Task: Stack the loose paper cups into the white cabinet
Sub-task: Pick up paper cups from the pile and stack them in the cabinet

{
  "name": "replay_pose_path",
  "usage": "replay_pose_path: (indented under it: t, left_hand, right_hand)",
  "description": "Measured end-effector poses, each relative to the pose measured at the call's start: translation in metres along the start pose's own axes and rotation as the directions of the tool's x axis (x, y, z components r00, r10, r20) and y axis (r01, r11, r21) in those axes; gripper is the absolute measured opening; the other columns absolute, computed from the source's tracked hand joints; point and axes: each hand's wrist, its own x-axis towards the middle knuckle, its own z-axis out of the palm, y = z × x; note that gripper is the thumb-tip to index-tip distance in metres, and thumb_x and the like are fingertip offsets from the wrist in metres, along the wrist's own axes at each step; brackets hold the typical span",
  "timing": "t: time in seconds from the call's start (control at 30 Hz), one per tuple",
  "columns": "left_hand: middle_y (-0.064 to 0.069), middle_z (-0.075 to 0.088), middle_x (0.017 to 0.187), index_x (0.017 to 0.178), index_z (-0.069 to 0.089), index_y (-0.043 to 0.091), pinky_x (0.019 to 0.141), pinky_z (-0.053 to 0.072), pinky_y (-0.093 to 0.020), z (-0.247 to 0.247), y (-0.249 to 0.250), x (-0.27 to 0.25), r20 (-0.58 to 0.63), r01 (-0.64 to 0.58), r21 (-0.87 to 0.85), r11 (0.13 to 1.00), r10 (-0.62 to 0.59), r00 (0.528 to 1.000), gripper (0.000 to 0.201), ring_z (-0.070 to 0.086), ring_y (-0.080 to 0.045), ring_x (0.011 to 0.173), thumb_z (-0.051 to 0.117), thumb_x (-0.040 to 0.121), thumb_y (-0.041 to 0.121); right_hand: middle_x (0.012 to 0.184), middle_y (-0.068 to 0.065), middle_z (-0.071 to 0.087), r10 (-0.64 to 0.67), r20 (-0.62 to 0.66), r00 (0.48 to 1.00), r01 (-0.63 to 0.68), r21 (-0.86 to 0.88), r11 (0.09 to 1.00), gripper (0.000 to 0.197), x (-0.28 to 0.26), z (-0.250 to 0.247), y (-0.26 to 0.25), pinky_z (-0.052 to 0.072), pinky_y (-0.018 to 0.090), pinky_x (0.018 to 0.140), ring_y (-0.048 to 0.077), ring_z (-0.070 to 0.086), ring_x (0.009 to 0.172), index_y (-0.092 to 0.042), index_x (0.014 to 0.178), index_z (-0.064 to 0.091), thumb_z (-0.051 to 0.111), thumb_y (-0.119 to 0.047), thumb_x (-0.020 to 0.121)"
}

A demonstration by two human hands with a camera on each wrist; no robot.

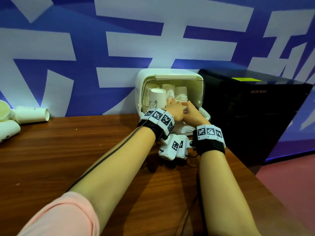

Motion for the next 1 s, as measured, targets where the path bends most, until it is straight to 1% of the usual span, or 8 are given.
replay_pose_path:
  t: [0.1, 0.23, 0.47, 0.6, 0.73, 0.8, 0.9, 1.0]
  left_hand:
    - [-0.021, 0.005, 0.159, 0.148, 0.021, -0.003, 0.12, 0.006, -0.037, -0.012, -0.004, -0.008, -0.024, -0.093, -0.01, 0.996, 0.093, 0.995, 0.055, 0.002, -0.03, 0.148, 0.039, 0.096, 0.003]
    - [-0.017, 0.026, 0.155, 0.148, 0.026, 0.002, 0.115, 0.02, -0.032, -0.027, -0.014, -0.021, -0.101, -0.181, -0.137, 0.974, 0.169, 0.981, 0.053, 0.025, -0.028, 0.142, 0.041, 0.097, 0.008]
    - [-0.001, 0.052, 0.136, 0.132, 0.054, 0.016, 0.098, 0.039, -0.026, -0.049, -0.055, -0.059, -0.261, -0.31, -0.391, 0.867, 0.218, 0.94, 0.038, 0.05, -0.015, 0.121, 0.041, 0.098, 0.006]
    - [-0.002, 0.061, 0.127, 0.118, 0.061, 0.023, 0.099, 0.048, -0.041, -0.057, -0.092, -0.091, -0.352, -0.293, -0.497, 0.816, 0.119, 0.928, 0.03, 0.059, -0.018, 0.114, 0.048, 0.096, 0.008]
    - [0.004, 0.06, 0.128, 0.125, 0.06, 0.019, 0.093, 0.052, -0.028, -0.065, -0.123, -0.135, -0.406, -0.286, -0.514, 0.809, 0.064, 0.912, 0.032, 0.061, -0.013, 0.109, 0.049, 0.096, 0.009]
    - [0.004, 0.062, 0.125, 0.123, 0.061, 0.02, 0.086, 0.055, -0.024, -0.068, -0.14, -0.159, -0.413, -0.277, -0.525, 0.805, 0.043, 0.91, 0.03, 0.064, -0.012, 0.105, 0.05, 0.097, 0.011]
    - [-0.001, 0.068, 0.111, 0.113, 0.064, 0.027, 0.084, 0.057, -0.034, -0.073, -0.161, -0.191, -0.413, -0.222, -0.539, 0.813, -0.026, 0.91, 0.024, 0.067, -0.016, 0.098, 0.052, 0.097, 0.015]
    - [0.005, 0.067, 0.103, 0.115, 0.064, 0.02, 0.074, 0.054, -0.02, -0.079, -0.182, -0.227, -0.437, -0.169, -0.544, 0.822, -0.106, 0.893, 0.024, 0.067, -0.015, 0.096, 0.05, 0.097, 0.012]
  right_hand:
    - [0.14, 0.015, 0.045, 0.086, -0.032, 0.996, -0.089, -0.104, 0.991, 0.067, 0.005, 0.003, -0.003, 0.035, 0.045, 0.108, 0.034, 0.041, 0.132, -0.012, 0.134, 0.05, 0.073, -0.032, 0.074]
    - [0.154, 0.014, 0.02, 0.091, -0.085, 0.992, -0.101, -0.117, 0.988, 0.082, 0.005, -0.006, -0.011, 0.018, 0.042, 0.115, 0.032, 0.017, 0.142, -0.015, 0.146, 0.032, 0.075, -0.035, 0.079]
    - [0.139, 0.009, 0.035, -0.049, -0.203, 0.978, 0.063, 0.064, 0.996, 0.067, -0.006, -0.006, -0.058, 0.029, 0.04, 0.11, 0.027, 0.028, 0.133, -0.02, 0.137, 0.044, 0.074, -0.036, 0.079]
    - [0.131, 0.008, 0.043, -0.163, -0.227, 0.96, 0.209, 0.196, 0.958, 0.057, -0.013, 0.012, -0.091, 0.035, 0.04, 0.109, 0.025, 0.038, 0.127, -0.018, 0.127, 0.051, 0.076, -0.032, 0.079]
    - [0.119, 0.009, 0.055, -0.194, -0.244, 0.95, 0.278, 0.38, 0.882, 0.037, -0.026, 0.038, -0.121, 0.045, 0.043, 0.1, 0.023, 0.052, 0.113, -0.019, 0.11, 0.055, 0.076, -0.025, 0.079]
    - [0.113, 0.012, 0.059, -0.182, -0.214, 0.96, 0.267, 0.487, 0.832, 0.028, -0.037, 0.056, -0.138, 0.048, 0.042, 0.097, 0.023, 0.057, 0.107, -0.016, 0.106, 0.055, 0.072, -0.017, 0.084]
    - [0.112, 0.012, 0.061, -0.222, -0.096, 0.97, 0.238, 0.546, 0.803, 0.024, -0.057, 0.085, -0.162, 0.049, 0.036, 0.095, 0.022, 0.059, 0.106, -0.013, 0.106, 0.056, 0.069, -0.016, 0.087]
    - [0.109, 0.008, 0.061, -0.241, 0.019, 0.97, 0.186, 0.578, 0.794, 0.024, -0.076, 0.115, -0.183, 0.048, 0.027, 0.085, 0.017, 0.058, 0.101, -0.01, 0.108, 0.057, 0.069, -0.015, 0.087]
